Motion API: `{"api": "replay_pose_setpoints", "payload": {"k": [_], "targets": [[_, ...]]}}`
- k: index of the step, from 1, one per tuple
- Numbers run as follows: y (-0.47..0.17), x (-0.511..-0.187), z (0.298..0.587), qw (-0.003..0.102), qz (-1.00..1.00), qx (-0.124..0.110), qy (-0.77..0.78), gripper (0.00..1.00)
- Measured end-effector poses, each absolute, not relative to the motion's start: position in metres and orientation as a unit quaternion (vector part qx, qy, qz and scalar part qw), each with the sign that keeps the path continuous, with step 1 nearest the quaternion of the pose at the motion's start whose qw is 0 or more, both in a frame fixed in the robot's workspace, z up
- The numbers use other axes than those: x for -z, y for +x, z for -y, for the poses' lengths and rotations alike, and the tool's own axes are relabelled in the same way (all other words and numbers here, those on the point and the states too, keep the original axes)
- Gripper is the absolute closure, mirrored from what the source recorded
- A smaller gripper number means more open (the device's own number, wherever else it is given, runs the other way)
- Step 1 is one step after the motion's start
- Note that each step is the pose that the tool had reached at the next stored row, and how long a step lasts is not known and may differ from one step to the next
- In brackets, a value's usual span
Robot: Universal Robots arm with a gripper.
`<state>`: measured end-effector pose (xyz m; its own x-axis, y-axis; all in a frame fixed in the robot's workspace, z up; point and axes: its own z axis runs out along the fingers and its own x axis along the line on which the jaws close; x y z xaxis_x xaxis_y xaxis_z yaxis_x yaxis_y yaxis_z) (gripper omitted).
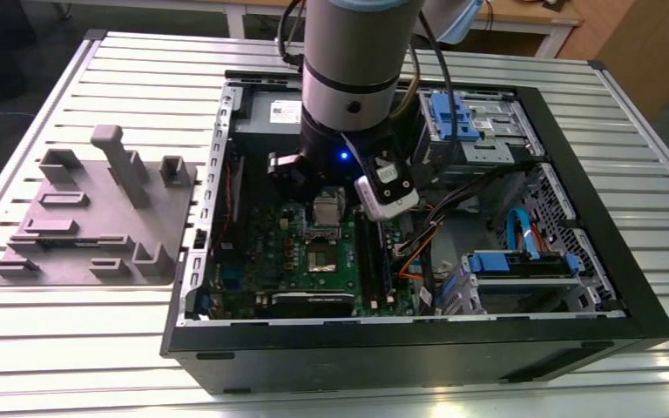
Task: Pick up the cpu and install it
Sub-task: 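Place the cpu into insertion slot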
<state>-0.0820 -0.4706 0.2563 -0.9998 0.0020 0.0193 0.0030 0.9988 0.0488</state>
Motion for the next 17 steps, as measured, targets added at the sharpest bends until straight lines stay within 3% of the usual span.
{"api": "replay_pose_setpoints", "payload": {"k": [17], "targets": [[-0.083,-0.231,0.482,0.010,1.000,0.022,0.003,0.53]]}}
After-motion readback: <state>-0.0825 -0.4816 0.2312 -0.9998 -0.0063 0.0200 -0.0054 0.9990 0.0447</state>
